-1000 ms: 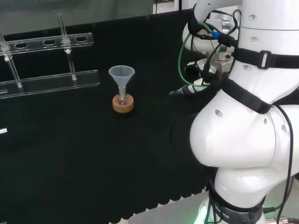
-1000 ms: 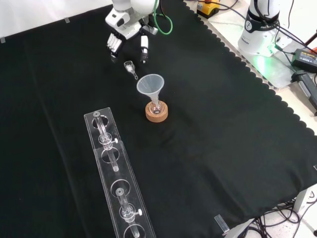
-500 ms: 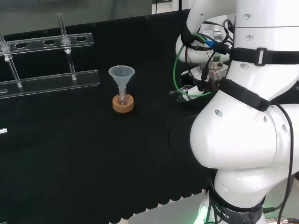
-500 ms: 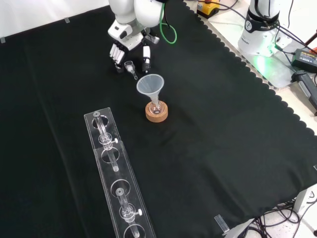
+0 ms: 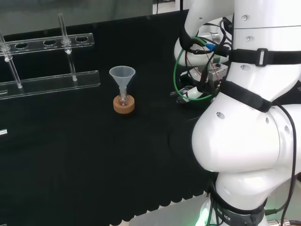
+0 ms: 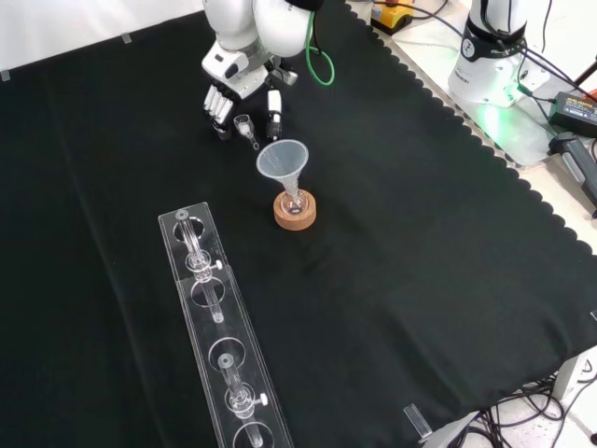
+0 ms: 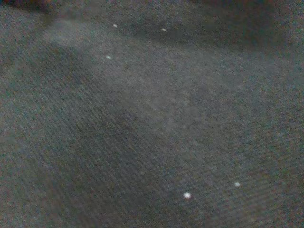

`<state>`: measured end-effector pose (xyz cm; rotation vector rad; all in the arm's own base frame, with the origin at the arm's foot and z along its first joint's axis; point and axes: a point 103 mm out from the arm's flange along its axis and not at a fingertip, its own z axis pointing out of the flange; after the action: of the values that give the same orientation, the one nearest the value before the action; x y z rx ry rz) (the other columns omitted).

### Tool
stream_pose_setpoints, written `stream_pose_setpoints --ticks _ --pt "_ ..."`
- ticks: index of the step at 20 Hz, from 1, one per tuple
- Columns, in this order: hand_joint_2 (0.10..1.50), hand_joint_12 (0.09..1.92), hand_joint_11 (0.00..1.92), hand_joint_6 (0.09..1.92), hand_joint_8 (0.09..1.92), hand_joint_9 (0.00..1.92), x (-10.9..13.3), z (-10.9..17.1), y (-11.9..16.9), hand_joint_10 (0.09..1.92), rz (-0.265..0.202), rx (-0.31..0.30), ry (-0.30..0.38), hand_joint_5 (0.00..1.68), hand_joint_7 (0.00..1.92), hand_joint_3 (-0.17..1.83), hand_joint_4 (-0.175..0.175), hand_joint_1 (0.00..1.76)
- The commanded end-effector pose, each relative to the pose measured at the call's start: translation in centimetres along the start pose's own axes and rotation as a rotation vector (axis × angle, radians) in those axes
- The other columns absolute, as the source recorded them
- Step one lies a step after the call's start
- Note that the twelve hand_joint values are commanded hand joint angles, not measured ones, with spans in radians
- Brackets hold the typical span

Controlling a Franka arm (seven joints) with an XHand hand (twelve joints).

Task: Pick up the weighing funnel.

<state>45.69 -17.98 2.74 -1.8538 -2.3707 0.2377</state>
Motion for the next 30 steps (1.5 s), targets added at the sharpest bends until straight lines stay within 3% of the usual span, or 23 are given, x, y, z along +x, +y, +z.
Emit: stream_pose_setpoints --ticks 1,3,5,7,9,11,14,17,19,20,22,30 --pt "0.73 1.35 0.62 0.86 0.88 0.79 0.2 0.4 0.2 0.71 0.008 0.01 -0.022 0.58 0.8 0.0 -0.07 0.56" --pt "0.73 1.29 0.73 0.87 0.87 0.89 0.6 0.3 0.5 0.68 0.005 0.0 -0.021 0.59 0.86 0.0 -0.08 0.56" --pt "0.74 1.1 1.05 0.91 0.86 1.17 0.4 0.1 0.4 0.58 -0.01 -0.02 -0.027 0.63 1.03 0.01 -0.128 0.59" --pt "0.75 0.82 1.48 1.0 0.85 1.52 0.2 -0.2 0.2 0.45 -0.026 -0.064 -0.039 0.7 1.24 0.02 -0.162 0.68" --pt "0.76 0.63 1.74 1.03 0.82 1.78 0.1 -0.4 0.0 0.31 -0.033 -0.094 -0.049 0.81 1.41 0.02 -0.173 0.75" --pt "0.76 0.57 1.87 0.99 0.79 1.89 0.1 -0.7 -0.1 0.38 -0.042 -0.129 -0.058 0.96 1.55 0.02 -0.175 0.83" --pt "0.76 0.62 1.92 0.83 0.65 1.92 0.2 -1.0 -0.2 0.55 -0.05 -0.173 -0.055 1.18 1.71 0.02 -0.175 0.97" --pt "0.76 0.61 1.92 0.69 0.47 1.92 -0.3 -1.2 -0.4 0.52 -0.05 -0.219 -0.035 1.32 1.81 0.02 -0.175 1.08" --pt "0.59 0.59 1.92 0.36 0.37 1.92 -0.5 -1.4 -0.5 0.48 -0.061 -0.244 -0.034 1.48 1.86 0.51 -0.147 1.17" --pt "0.52 0.57 1.92 0.23 0.33 1.92 -0.6 -1.5 -0.5 0.47 -0.06 -0.257 -0.033 1.55 1.88 0.67 -0.156 1.2" --pt "0.46 0.52 1.92 0.1 0.27 1.92 -0.6 -1.5 -0.5 0.44 -0.062 -0.272 -0.028 1.62 1.91 0.81 -0.17 1.22" --pt "0.45 0.39 1.89 0.09 0.22 1.92 -1.0 -1.4 -0.3 0.36 -0.041 -0.295 0.008 1.65 1.92 0.84 -0.175 1.24"
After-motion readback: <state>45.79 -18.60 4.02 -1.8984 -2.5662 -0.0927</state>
